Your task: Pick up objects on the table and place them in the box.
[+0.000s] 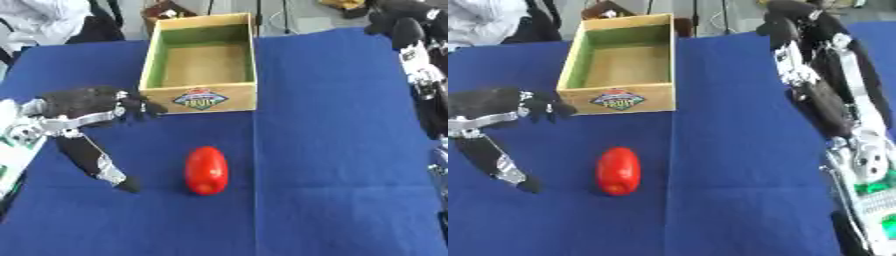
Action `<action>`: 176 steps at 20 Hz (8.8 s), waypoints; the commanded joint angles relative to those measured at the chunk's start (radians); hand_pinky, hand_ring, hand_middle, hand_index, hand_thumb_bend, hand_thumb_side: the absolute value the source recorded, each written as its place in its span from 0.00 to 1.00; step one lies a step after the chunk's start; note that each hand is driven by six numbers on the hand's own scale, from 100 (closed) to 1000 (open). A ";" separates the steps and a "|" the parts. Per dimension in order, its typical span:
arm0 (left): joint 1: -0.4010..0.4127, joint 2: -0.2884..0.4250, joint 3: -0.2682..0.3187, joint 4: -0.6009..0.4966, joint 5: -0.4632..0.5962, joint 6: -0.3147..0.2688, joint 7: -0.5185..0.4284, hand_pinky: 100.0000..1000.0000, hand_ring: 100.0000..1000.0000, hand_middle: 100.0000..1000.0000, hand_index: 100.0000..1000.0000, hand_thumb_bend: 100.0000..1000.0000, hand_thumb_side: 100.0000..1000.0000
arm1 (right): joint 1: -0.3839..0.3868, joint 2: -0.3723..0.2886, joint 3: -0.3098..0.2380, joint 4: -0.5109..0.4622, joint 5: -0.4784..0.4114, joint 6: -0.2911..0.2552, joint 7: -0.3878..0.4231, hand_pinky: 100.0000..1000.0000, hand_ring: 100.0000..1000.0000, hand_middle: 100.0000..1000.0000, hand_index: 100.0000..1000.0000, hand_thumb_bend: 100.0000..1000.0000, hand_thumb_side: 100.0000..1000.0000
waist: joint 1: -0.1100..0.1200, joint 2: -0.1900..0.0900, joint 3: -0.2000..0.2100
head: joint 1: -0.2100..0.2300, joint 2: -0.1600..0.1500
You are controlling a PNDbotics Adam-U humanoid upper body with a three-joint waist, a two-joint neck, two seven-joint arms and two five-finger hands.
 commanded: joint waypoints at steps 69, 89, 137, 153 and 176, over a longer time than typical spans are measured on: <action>-0.065 -0.325 -0.008 0.203 -0.349 -0.017 0.083 0.42 0.51 0.53 0.90 0.80 0.76 | 0.004 -0.012 -0.006 -0.019 -0.008 0.014 -0.005 0.96 0.84 0.56 0.78 0.00 0.54 | 0.024 -0.024 -0.002 | -0.029 -0.004; -0.073 -0.343 -0.030 0.237 -0.353 -0.020 0.091 0.16 0.32 0.34 0.76 0.64 0.76 | -0.003 -0.010 -0.006 -0.019 -0.012 0.015 -0.010 0.96 0.84 0.56 0.78 0.00 0.53 | 0.024 -0.016 -0.017 | -0.025 -0.013; -0.204 0.029 0.133 0.076 -0.115 0.118 0.507 0.00 0.12 0.16 0.44 0.20 0.82 | -0.038 -0.004 0.009 -0.019 -0.025 0.006 0.003 0.97 0.84 0.55 0.78 0.00 0.53 | 0.015 0.008 -0.055 | 0.003 -0.066; -0.379 0.023 0.235 0.422 -0.134 0.109 0.637 0.00 0.09 0.12 0.39 0.30 0.77 | -0.110 0.010 0.058 -0.019 -0.057 -0.013 0.062 0.97 0.84 0.55 0.78 0.00 0.54 | 0.040 0.063 -0.161 | 0.084 -0.140; -0.513 0.023 0.261 0.742 -0.359 0.018 0.864 0.17 0.39 0.35 0.65 0.35 0.86 | -0.180 0.037 0.105 -0.019 -0.096 -0.032 0.125 0.98 0.85 0.55 0.78 0.00 0.54 | 0.065 0.114 -0.276 | 0.171 -0.179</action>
